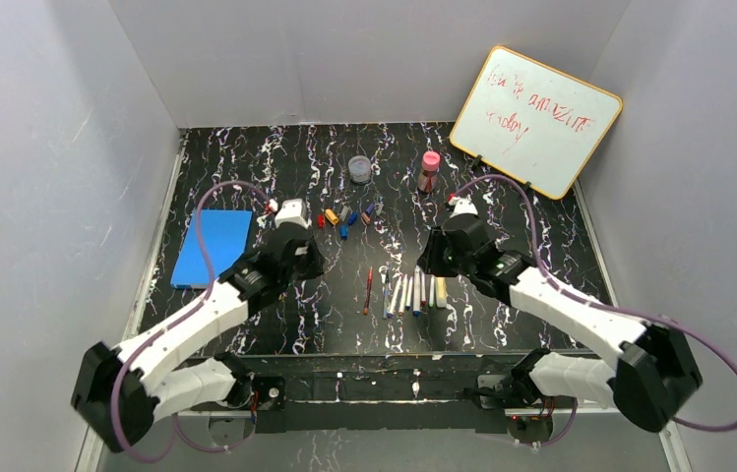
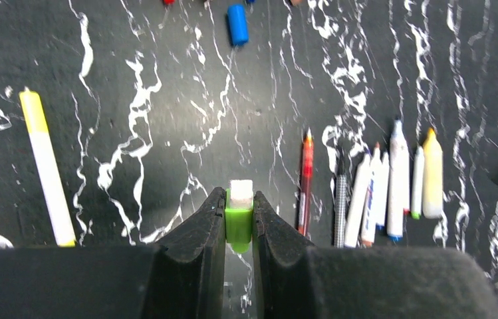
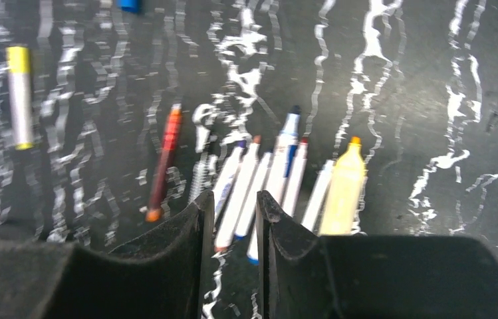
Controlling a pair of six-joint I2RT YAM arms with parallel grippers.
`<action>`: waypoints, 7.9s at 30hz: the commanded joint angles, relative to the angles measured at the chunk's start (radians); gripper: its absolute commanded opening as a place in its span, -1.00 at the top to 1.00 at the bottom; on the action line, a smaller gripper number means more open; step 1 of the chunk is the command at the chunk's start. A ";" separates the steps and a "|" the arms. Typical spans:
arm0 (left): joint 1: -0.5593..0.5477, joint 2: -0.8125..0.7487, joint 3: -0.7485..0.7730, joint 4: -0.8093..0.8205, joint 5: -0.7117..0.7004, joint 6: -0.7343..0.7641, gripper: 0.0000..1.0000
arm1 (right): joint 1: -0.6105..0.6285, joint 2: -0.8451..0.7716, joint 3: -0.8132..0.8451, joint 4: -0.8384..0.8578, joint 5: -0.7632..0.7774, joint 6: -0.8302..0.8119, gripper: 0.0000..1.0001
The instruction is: Open the pen caps
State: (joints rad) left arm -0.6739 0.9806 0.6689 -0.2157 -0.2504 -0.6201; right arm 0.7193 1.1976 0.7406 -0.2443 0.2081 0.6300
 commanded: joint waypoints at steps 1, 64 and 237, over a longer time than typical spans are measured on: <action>-0.001 0.181 0.169 -0.053 -0.174 0.023 1.00 | -0.005 -0.133 -0.021 0.051 -0.191 -0.064 0.24; 0.365 0.443 0.077 -0.204 0.001 0.096 0.06 | -0.004 -0.437 -0.113 0.055 -0.417 0.029 0.01; 0.000 0.098 0.032 0.375 0.464 -0.314 0.15 | 0.370 -0.106 0.118 0.330 -0.050 -0.080 0.97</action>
State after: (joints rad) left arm -0.6674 1.0763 0.7113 0.1310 0.1852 -0.9394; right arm 1.0870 1.1004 0.8520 -0.1890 0.1890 0.4778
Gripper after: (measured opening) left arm 0.444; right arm 0.137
